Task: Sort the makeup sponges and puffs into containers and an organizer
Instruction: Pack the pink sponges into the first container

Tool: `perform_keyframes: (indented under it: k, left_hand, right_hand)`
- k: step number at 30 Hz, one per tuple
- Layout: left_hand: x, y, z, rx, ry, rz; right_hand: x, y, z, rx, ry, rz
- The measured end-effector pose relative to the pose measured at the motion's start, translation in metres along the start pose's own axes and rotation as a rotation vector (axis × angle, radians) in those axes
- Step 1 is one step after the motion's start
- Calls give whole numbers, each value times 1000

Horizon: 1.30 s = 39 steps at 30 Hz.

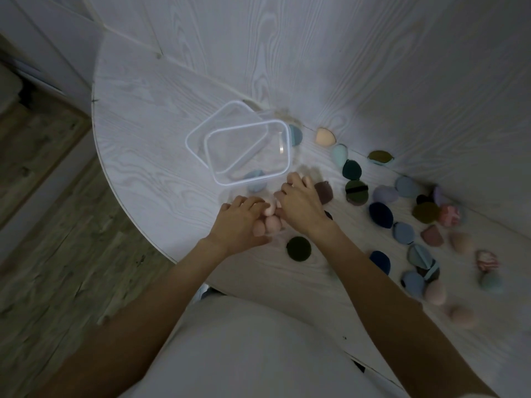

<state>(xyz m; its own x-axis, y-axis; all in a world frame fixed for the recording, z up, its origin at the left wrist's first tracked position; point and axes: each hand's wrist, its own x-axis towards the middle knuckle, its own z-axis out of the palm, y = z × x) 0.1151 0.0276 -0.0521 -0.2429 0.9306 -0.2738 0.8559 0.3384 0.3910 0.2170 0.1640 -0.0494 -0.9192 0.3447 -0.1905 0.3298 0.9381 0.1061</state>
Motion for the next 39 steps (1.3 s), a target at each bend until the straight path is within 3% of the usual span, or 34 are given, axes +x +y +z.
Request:
perform_keyframes:
  k: [7,11,15,22,28,31,34,39]
  left_hand:
    - [5,0,-3,10,-44,8]
    - [8,0,-5,-5,-60,11]
    - [8,1,-5,13,-69,3]
    - [12,0,-6,-8,-80,-8]
    - [12,-3,-4,-4,-72,-2]
    - [11,-3,-5,1,-78,-6]
    - [10,-2,-6,5,-84,-4]
    - [10,-3,-7,1,-95,-2]
  right_hand:
    - [-17,18,-4,317,234,78]
    - [-13,55,-12,518,414,279]
    - [21,103,1,490,335,424]
    - [73,134,26,271,106,493]
    - [68,131,46,166,267,482]
    - [51,123,36,332,374,439]
    - [25,99,10,674,491,424]
    - [-15,53,-9,852,388,396]
